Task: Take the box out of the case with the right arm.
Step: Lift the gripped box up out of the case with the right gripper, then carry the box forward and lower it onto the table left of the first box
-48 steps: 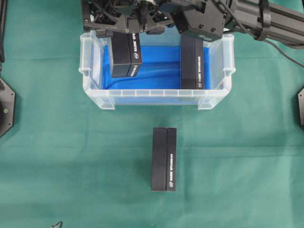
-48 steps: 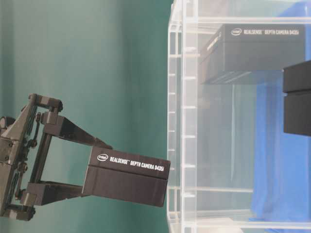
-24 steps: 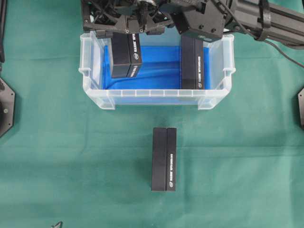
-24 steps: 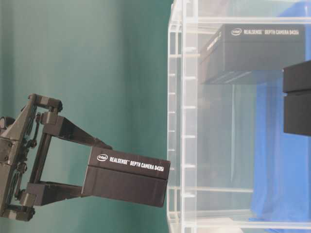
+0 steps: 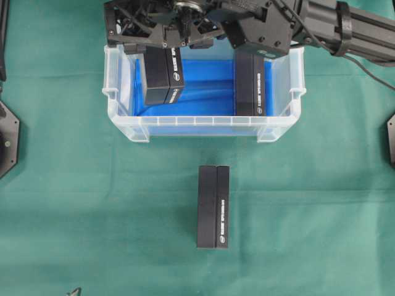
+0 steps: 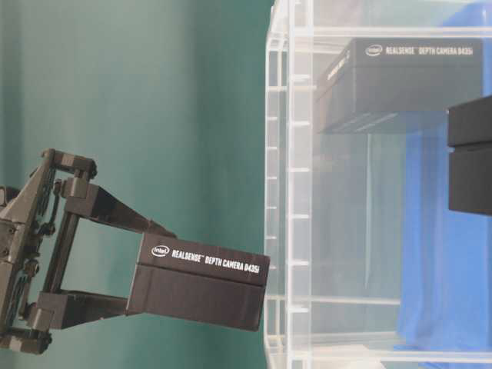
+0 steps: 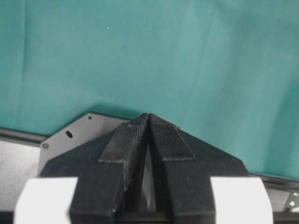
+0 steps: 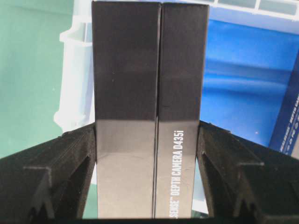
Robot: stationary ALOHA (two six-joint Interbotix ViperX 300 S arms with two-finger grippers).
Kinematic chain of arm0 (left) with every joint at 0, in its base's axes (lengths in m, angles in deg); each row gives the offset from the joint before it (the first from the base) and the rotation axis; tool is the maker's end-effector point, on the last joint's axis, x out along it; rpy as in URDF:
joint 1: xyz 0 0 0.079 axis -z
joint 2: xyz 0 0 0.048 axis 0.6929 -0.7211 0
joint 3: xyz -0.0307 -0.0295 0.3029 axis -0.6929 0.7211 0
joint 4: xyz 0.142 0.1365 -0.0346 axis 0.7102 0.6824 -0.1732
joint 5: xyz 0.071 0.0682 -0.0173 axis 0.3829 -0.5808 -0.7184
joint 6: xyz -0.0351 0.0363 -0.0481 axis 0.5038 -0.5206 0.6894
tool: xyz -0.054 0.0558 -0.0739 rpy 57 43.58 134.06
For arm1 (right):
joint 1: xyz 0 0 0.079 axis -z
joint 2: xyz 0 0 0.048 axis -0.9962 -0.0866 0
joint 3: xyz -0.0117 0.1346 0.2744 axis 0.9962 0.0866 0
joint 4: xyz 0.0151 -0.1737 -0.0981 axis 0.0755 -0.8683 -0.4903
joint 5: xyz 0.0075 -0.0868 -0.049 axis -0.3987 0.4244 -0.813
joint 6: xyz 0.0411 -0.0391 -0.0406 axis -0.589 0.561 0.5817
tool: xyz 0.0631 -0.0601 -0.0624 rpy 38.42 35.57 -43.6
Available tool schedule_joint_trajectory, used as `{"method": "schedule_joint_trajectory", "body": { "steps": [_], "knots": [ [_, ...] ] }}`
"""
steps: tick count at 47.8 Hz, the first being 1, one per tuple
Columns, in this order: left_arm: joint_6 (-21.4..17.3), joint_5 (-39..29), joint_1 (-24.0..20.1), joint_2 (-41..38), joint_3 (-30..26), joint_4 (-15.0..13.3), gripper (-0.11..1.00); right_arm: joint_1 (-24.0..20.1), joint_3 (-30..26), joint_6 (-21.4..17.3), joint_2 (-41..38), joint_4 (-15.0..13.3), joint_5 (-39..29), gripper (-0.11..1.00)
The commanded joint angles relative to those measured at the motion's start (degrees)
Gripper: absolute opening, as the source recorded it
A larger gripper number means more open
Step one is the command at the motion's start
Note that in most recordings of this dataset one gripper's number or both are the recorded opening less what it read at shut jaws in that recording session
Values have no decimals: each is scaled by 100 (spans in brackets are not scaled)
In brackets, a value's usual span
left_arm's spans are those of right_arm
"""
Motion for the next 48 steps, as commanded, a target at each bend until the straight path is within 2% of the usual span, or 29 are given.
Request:
{"method": "schedule_joint_trajectory", "body": {
  "steps": [1,16,28,40,48],
  "knots": [
    [0,26,-18,9,-62,9,8,-44,-193,-9,325,-26,-18,67],
    [0,26,-18,18,-53,18,8,-483,-360,-167,325,-53,-272,67],
    [0,26,-18,9,-62,9,8,-1134,-369,-712,316,-439,-369,67],
    [9,26,-18,9,-53,9,8,-1819,-369,-1362,281,-712,-369,67],
    [35,26,-18,9,-53,9,8,-2206,-369,-1679,264,-756,-369,67]
  ]
}}
